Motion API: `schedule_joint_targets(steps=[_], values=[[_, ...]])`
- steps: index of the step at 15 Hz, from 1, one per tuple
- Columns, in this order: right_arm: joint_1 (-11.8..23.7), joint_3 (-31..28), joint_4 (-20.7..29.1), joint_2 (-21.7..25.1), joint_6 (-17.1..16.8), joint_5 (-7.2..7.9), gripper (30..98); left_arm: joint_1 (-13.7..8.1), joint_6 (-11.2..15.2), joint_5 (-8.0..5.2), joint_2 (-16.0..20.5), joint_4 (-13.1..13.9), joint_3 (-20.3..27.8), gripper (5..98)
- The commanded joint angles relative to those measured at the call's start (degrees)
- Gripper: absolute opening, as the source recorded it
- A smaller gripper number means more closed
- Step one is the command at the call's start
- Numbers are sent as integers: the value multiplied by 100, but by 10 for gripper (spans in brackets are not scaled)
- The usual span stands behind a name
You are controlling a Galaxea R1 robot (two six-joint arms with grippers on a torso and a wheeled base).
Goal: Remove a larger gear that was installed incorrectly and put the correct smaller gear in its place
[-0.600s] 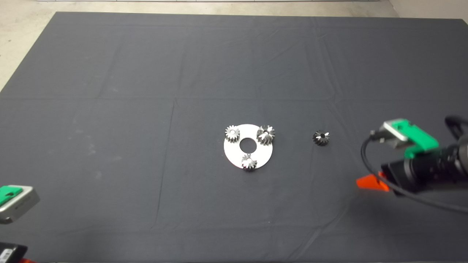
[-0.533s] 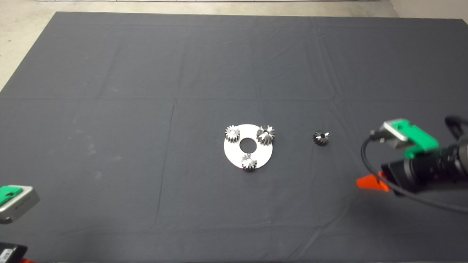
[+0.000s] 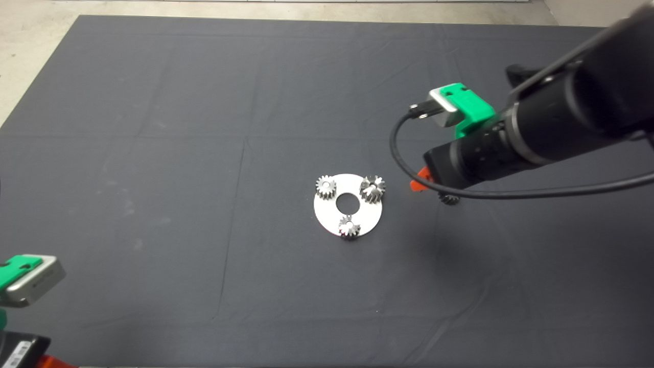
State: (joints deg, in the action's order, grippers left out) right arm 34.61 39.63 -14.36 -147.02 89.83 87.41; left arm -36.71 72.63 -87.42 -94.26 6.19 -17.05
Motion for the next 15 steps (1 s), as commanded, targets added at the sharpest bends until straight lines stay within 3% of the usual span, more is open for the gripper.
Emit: schedule_joint_targets(steps=[1, 6, 7, 11, 15], values=[[-492, 321, -195, -100, -10, 374, 616, -21, 49, -425, -19, 66, 81, 743], [-816, 439, -463, -51, -1, 400, 637, 110, 49, -425, -10, 66, 81, 743], [-816, 480, -489, -25, -10, 406, 683, 111, 49, -425, -10, 66, 81, 743], [-868, 1014, -669, -190, -135, 418, 738, 111, 49, -425, -1, 66, 81, 743], [-851, 2030, -614, -558, -672, 418, 825, 119, 49, -424, -45, 40, 81, 743]])
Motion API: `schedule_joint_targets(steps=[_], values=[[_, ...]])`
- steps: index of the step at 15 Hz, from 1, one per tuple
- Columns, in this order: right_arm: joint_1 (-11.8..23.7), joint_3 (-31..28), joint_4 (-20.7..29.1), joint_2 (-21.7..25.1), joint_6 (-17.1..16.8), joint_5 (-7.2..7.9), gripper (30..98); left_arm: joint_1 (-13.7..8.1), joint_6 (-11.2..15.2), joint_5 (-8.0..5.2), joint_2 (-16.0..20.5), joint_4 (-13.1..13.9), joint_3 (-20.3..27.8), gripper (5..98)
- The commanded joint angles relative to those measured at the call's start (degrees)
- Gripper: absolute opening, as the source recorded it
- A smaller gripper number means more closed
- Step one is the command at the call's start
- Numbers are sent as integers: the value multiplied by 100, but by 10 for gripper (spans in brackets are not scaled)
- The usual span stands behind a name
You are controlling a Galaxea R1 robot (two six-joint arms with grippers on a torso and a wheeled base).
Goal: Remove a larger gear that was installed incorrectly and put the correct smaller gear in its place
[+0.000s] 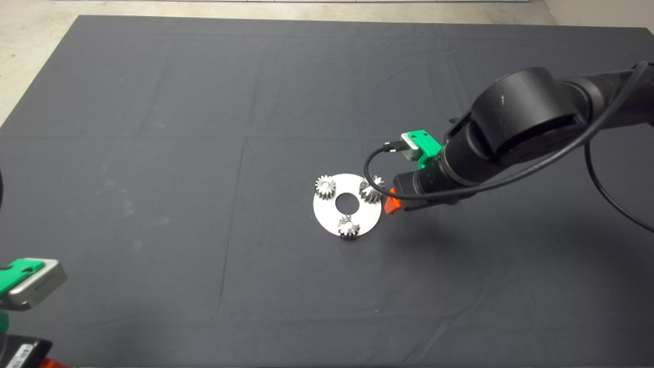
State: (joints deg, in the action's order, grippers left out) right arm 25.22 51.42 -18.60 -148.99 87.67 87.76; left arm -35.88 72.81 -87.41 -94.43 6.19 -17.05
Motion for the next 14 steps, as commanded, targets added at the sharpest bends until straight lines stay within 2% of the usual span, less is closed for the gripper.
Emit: schedule_joint_targets(steps=[1, 2, 3, 5, 7, 12, 14], values=[[97, 978, 11, -456, -470, 375, 833, 44, 30, -426, -45, 23, 81, 743], [113, 1041, 312, -542, -479, 373, 836, 110, 31, -418, -71, 22, 81, 743], [118, 1077, 424, -586, -482, 365, 870, 159, 31, -423, -81, 14, 81, 743], [109, 1169, 472, -676, -453, 365, 922, 327, 31, -409, -90, -19, 78, 743], [61, 1334, 489, -689, -435, 338, 934, 504, 31, -391, -107, -181, 81, 743], [-246, 1427, 577, -719, -444, 347, 935, 529, 120, -396, -161, -224, 81, 743], [-332, 1665, 568, -819, -512, 355, 970, 529, 189, -391, -291, -224, 81, 743]])
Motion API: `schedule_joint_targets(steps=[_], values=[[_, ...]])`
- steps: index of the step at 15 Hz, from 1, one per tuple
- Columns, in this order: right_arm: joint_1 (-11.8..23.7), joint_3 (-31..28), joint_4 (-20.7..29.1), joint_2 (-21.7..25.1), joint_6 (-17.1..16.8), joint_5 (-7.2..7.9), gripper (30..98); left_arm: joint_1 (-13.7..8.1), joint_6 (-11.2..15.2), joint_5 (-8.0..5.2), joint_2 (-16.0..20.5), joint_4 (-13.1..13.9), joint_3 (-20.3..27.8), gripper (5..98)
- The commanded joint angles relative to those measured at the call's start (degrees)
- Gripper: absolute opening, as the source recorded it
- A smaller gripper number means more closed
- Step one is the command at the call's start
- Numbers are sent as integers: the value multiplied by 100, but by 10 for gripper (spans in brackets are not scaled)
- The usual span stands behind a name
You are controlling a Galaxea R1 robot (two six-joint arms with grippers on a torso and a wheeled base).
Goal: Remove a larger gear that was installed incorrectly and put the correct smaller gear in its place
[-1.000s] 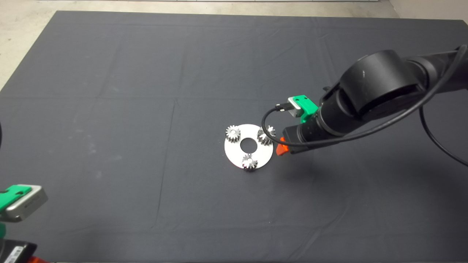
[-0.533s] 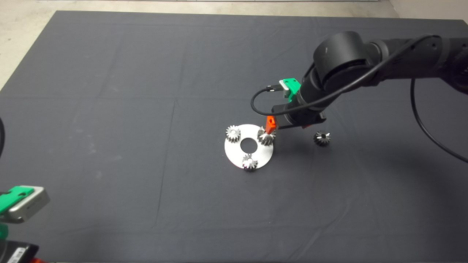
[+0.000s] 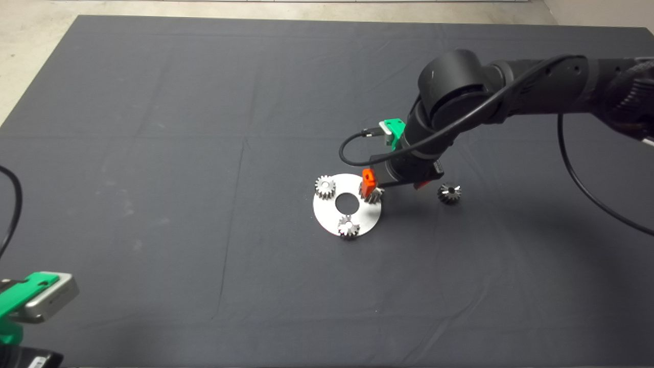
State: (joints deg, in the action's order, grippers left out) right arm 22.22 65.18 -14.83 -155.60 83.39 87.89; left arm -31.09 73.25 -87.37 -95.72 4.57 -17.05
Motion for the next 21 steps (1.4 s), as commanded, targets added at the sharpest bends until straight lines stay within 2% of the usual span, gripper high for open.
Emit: schedule_joint_targets(steps=[1, 3, 6, 8, 10, 12, 13, 14, 15, 16, 17, 18, 19, 20, 21], values=[[-114, 406, 186, -242, -100, 342, 971, 50, 214, -403, -185, -67, 81, 743], [-165, 634, 121, -441, -130, 360, 976, 50, 233, -403, -206, -70, 81, 743], [-147, 644, -223, -609, -147, 360, 976, 50, 233, -395, -152, -117, 81, 743], [-156, 644, -328, -722, -147, 372, 976, 50, 259, -400, -89, -285, 81, 743], [-182, 600, -415, -749, -147, 378, 976, 50, 426, -394, 39, -474, 63, 743], [-173, 591, -478, -740, -147, 404, 976, 50, 699, -358, 379, -874, 99, 743], [-173, 591, -486, -714, -156, 422, 976, 50, 699, -324, 566, -1001, 90, 743], [-174, 591, -486, -674, -196, 430, 976, 50, 713, -284, 843, -1046, 73, 779], [-173, 591, -486, -605, -271, 439, 976, 50, 706, -177, 1176, -1046, 38, 794], [-173, 566, -486, -539, -288, 439, 976, 50, 606, -19, 1476, -1046, 53, 794], [-173, 541, -486, -479, -297, 439, 976, 50, 271, 110, 1719, -1064, 63, 794], [-173, 538, -496, -431, -305, 439, 976, 50, -208, 181, 1837, -1055, 63, 794], [-173, 538, -564, -398, -306, 439, 976, 50, -580, 263, 1911, -1055, 63, 794], [-182, 538, -646, -325, -375, 448, 976, 50, -722, 377, 1971, -1055, 63, 794], [-182, 538, -700, -224, -467, 448, 976, 46, -746, 491, 2000, -1055, 63, 794]])
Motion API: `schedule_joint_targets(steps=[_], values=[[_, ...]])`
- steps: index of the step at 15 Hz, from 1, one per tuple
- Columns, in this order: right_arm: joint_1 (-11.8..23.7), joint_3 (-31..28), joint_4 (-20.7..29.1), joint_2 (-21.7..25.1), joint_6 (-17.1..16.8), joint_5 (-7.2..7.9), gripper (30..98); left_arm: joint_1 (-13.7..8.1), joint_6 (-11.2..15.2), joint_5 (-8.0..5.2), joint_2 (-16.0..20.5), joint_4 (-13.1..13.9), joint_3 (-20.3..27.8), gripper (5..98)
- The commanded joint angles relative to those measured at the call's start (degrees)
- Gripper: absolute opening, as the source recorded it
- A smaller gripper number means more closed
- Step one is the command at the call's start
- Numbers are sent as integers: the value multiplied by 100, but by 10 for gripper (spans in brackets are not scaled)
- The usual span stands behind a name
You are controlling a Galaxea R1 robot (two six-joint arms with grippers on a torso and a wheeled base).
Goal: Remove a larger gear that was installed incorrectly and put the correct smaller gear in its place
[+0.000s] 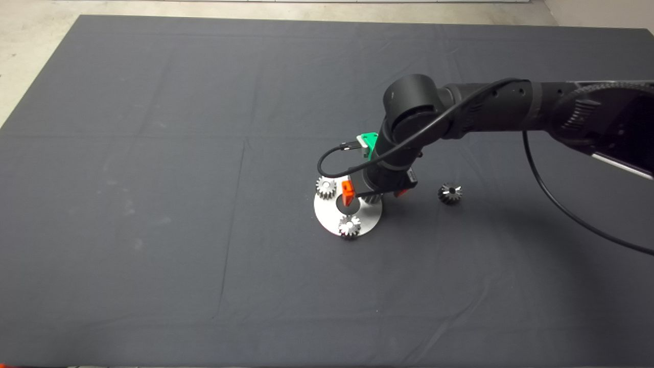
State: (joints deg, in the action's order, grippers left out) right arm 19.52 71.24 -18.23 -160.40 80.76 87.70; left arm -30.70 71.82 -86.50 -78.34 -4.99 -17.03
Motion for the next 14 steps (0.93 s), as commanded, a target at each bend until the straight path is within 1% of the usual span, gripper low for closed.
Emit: schedule_joint_targets(steps=[1, 3, 6, 7, 11, 14], values=[[88, -68, -402, 346, -247, 467, 976, 8, -617, 497, 261, -99, 70, 794], [62, -68, -462, 495, -381, 467, 976, 2, -608, 656, 261, -95, 70, 794], [-35, -68, -722, 487, -452, 467, 976, 2, -594, 792, 235, -99, 70, 794], [-70, -68, -807, 461, -474, 467, 976, 2, -564, 792, 188, -96, 70, 794], [-88, -59, -1059, 295, -491, 467, 976, 2, -564, 775, 226, -90, 70, 794], [-88, -68, -1121, 241, -500, 459, 976, 2, -564, 766, 226, -99, 70, 794]])
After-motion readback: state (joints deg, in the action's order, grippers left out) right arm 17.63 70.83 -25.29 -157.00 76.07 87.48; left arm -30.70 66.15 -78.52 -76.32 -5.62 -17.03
